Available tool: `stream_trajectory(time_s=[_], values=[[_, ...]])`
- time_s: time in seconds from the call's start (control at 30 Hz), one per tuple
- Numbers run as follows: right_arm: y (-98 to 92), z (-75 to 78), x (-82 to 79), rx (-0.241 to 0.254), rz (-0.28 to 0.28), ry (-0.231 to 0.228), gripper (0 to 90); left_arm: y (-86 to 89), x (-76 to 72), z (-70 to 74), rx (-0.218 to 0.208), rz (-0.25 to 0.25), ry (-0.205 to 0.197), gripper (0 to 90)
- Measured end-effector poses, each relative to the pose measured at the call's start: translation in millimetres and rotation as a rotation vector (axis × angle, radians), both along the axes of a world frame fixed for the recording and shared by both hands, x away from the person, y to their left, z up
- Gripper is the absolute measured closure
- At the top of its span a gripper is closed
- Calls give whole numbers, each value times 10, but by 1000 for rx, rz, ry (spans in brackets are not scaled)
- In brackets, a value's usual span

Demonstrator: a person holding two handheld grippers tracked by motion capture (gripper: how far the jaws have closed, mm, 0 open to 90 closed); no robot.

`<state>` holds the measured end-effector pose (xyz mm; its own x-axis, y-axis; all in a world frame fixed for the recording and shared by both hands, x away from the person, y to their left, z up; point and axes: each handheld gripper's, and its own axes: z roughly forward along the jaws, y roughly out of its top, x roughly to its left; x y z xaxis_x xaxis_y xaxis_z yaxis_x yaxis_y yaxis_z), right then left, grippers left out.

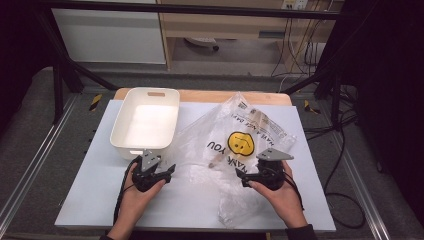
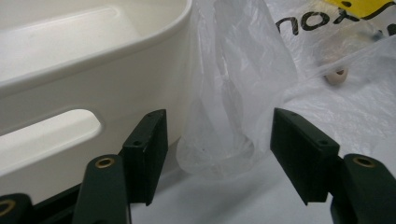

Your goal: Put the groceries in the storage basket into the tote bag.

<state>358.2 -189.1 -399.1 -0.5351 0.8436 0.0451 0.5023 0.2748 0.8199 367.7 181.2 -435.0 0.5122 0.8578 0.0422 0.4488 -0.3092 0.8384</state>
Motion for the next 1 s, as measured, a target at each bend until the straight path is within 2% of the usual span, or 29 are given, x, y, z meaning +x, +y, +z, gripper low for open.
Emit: stream_trajectory(time_s=[0.1,0.23,0.4,0.53,0.6,0.7,0.8,1.0], values=[[-121,-24,-58,-6,-33,11,54,-28,20,-4,13,-10,-3,469],[-259,-69,-114,-18,-77,33,56,-72,62,-32,24,-28,14,589],[-430,-145,-147,-38,-160,73,62,-80,57,-51,19,-82,51,810],[-555,-215,-143,-45,-224,109,79,-109,36,-43,25,-115,69,861],[-581,-243,-146,-40,-236,125,77,-116,32,-45,29,-124,77,867],[-569,-300,-156,-48,-228,164,74,-114,30,-50,29,-126,84,873],[-510,-382,-151,-74,-197,213,80,-109,29,-50,24,-125,88,876],[-364,-490,-148,-110,-130,269,108,-99,32,-48,19,-132,96,879]])
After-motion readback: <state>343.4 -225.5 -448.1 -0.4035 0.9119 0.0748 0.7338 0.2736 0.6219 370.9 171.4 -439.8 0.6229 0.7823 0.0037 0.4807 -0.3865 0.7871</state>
